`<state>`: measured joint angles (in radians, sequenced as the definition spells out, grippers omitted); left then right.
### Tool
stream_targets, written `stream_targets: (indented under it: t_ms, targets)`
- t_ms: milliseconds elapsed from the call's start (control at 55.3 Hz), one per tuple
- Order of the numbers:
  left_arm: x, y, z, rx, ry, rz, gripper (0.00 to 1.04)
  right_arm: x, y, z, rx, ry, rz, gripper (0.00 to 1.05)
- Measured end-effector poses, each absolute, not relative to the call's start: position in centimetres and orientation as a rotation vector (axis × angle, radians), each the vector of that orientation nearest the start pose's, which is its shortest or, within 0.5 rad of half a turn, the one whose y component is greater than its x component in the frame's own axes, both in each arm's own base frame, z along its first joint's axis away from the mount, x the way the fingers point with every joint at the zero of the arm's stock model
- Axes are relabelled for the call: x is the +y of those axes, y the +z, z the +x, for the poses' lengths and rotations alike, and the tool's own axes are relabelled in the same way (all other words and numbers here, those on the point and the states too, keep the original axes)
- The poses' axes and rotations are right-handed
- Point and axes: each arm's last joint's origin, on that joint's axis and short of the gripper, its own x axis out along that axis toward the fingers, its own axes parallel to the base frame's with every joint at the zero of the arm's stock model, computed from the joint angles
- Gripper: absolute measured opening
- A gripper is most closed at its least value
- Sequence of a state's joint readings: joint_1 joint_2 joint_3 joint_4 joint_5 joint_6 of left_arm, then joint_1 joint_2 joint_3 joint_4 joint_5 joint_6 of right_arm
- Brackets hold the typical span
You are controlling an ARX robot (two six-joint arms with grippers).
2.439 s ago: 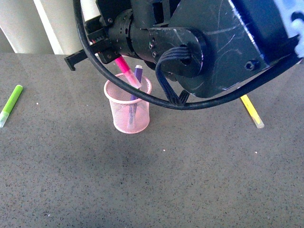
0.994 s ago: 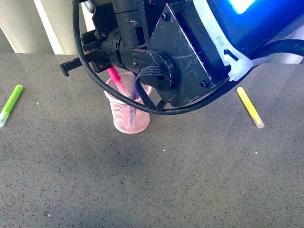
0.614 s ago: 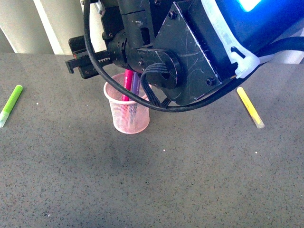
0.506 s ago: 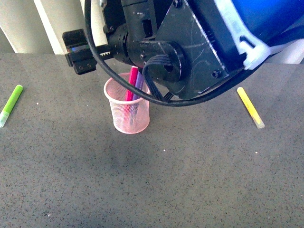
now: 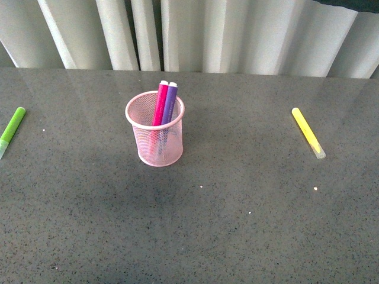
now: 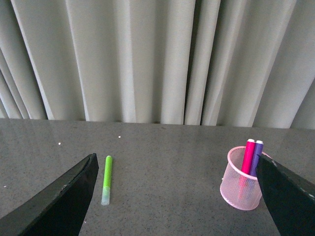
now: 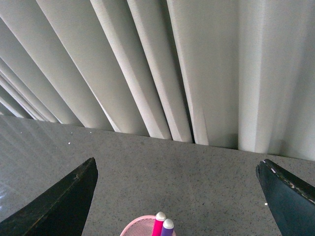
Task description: Insert purple and pink pens into pink cup
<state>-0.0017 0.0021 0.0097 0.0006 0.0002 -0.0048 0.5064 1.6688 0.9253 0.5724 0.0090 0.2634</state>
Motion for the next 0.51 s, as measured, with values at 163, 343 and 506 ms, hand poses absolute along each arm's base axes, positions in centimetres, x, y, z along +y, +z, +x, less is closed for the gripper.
stream_targets:
  t_ms: [163, 343, 506]
  targets:
    - [0.0, 16.7, 9.7, -0.008, -0.001, -0.005, 0.98, 16.8, 21.4, 31.1, 0.109, 0.241, 0.128, 0.86]
    - [0.0, 16.7, 9.7, -0.008, 0.0, -0.005, 0.98, 11.4, 20.5, 27.3, -0.003, 0.023, 0.033, 0.56]
    - [0.0, 16.7, 9.7, -0.008, -0.001, -0.005, 0.98, 7.4, 19.2, 24.1, 0.01, 0.005, 0.003, 0.28]
